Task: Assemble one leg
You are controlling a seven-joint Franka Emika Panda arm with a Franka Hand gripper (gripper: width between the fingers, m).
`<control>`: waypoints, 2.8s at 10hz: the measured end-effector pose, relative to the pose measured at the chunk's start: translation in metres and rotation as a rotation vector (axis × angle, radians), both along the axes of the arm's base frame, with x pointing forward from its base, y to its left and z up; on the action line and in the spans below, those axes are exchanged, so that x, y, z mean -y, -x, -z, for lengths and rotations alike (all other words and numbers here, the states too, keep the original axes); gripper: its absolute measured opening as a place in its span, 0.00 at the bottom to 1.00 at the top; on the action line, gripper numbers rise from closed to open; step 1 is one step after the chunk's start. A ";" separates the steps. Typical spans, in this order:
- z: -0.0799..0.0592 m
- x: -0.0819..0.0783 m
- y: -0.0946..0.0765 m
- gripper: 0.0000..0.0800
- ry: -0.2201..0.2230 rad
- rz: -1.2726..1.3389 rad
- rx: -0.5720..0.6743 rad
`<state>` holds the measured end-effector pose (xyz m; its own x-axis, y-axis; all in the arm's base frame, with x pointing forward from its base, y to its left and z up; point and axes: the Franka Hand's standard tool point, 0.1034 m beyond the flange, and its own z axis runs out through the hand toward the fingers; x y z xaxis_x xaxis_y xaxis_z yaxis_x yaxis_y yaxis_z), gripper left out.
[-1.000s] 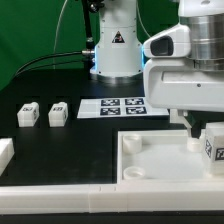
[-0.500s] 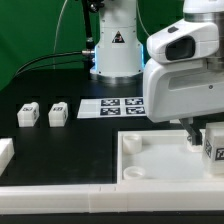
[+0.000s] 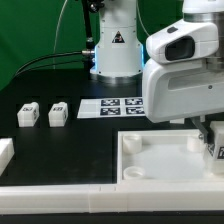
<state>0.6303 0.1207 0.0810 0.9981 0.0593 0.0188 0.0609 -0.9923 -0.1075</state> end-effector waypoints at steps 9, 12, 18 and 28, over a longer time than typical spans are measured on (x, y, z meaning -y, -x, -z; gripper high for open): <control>0.003 0.009 0.000 0.38 -0.013 0.470 -0.045; 0.003 0.010 0.000 0.38 -0.016 0.763 -0.079; 0.007 -0.004 0.006 0.38 -0.058 1.541 -0.192; 0.008 -0.011 0.008 0.80 -0.064 1.511 -0.212</control>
Offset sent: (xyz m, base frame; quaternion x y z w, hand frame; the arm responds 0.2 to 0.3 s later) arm 0.0000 0.0000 0.0000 0.0000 0.0000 0.0899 0.9960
